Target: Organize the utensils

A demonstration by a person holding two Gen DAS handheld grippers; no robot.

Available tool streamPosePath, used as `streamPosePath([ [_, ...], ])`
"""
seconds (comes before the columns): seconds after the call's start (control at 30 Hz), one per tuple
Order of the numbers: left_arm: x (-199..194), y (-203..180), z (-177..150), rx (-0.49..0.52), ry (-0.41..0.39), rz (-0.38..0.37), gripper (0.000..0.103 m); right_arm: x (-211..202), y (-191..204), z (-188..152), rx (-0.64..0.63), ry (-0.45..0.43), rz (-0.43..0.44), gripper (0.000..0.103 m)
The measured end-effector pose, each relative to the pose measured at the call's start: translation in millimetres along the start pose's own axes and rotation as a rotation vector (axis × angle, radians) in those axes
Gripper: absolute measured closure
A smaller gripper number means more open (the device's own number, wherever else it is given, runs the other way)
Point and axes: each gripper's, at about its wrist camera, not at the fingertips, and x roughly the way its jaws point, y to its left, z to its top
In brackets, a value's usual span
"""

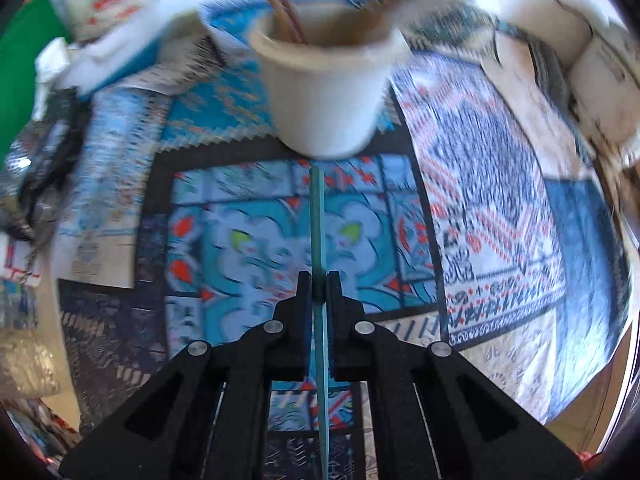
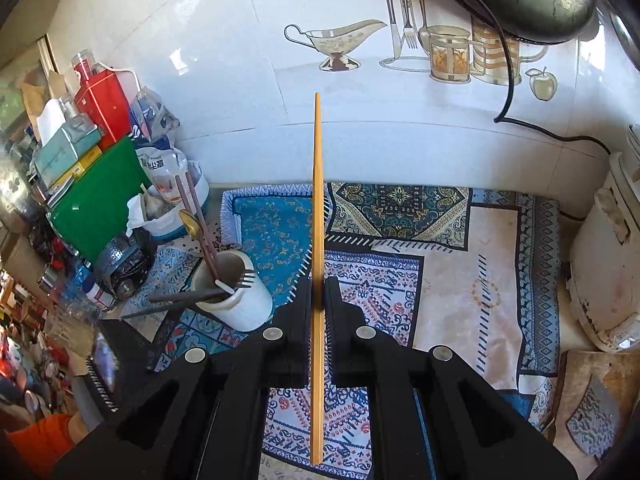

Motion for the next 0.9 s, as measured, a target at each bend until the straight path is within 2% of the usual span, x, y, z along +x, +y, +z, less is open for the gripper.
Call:
streamPosePath([
  [0.13, -34, 16, 5, -0.053, -0.09, 0.017, 0.099, 6, 4, 9, -0.016, -0.01, 0.013, 0.097],
  [0.37, -82, 24, 33, -0.127, -0.247, 0.033, 0.099, 17, 13, 29, -0.051, -0.031, 0.048, 0.097],
  [0.57, -121, 27, 58, -0.142, -0.369, 0.048, 0.1, 25, 21, 45, -0.083, -0.053, 0.078, 0.097],
  [0.67, -141, 29, 73, -0.155, -0.424, 0.04, 0.1, 33, 25, 53, -0.106, -0.056, 0.098, 0.097],
  [0.7, -147, 30, 78, -0.161, -0.442, 0.036, 0.103, 35, 28, 56, -0.116, -0.06, 0.104, 0.097],
  [0.9, -177, 30, 106, -0.168, -0.529, 0.019, 0.103, 50, 36, 72, -0.161, -0.072, 0.148, 0.097],
])
